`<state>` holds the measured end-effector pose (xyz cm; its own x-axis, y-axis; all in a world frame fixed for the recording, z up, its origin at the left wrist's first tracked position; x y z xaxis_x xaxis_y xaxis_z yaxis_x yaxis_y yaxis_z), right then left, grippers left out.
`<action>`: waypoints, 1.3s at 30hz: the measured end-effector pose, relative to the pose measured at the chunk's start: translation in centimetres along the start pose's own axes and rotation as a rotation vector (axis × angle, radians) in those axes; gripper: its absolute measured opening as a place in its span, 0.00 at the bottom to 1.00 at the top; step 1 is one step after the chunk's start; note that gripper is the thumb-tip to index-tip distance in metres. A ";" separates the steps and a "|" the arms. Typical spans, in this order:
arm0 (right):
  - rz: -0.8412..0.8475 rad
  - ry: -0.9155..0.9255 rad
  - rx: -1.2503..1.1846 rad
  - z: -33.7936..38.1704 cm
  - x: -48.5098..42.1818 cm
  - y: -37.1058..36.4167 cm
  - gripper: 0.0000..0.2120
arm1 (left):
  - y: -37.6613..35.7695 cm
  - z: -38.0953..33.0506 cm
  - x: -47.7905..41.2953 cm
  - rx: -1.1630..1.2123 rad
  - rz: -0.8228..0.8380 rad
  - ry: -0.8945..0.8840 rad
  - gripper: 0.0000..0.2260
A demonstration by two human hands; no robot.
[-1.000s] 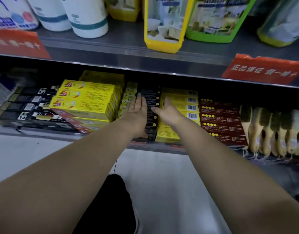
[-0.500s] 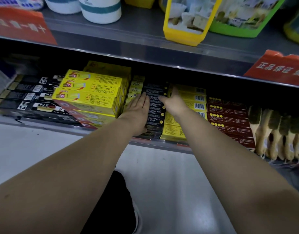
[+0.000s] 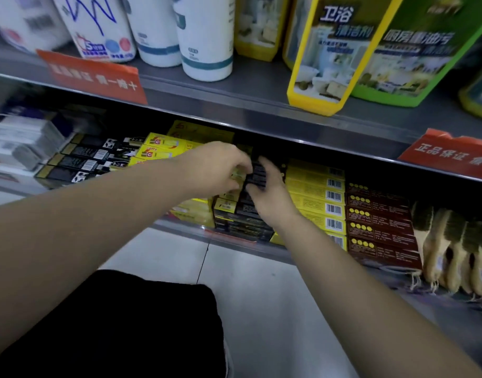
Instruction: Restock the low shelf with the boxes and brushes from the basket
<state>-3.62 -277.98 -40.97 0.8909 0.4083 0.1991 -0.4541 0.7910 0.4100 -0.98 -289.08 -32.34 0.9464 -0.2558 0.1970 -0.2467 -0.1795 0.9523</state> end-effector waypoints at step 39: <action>0.115 -0.081 -0.189 4.4 2.9 -4.6 0.29 | -6.6 15.2 7.3 1.283 -0.584 0.611 0.17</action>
<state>1.06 -282.42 -38.32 0.8273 0.4690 0.3091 -0.5400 0.8157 0.2076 4.41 -304.15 -40.76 0.8313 0.4978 0.2473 0.4731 -0.8672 0.1555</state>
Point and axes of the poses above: each hand's wrist, its own x-axis away from the middle knuckle, its own y-axis out of the back of the hand, z = x × y, the point moved 4 cm from there along -x, towards the middle knuckle, and after that the axes turned 4 degrees about z, right-handed, at the moved point
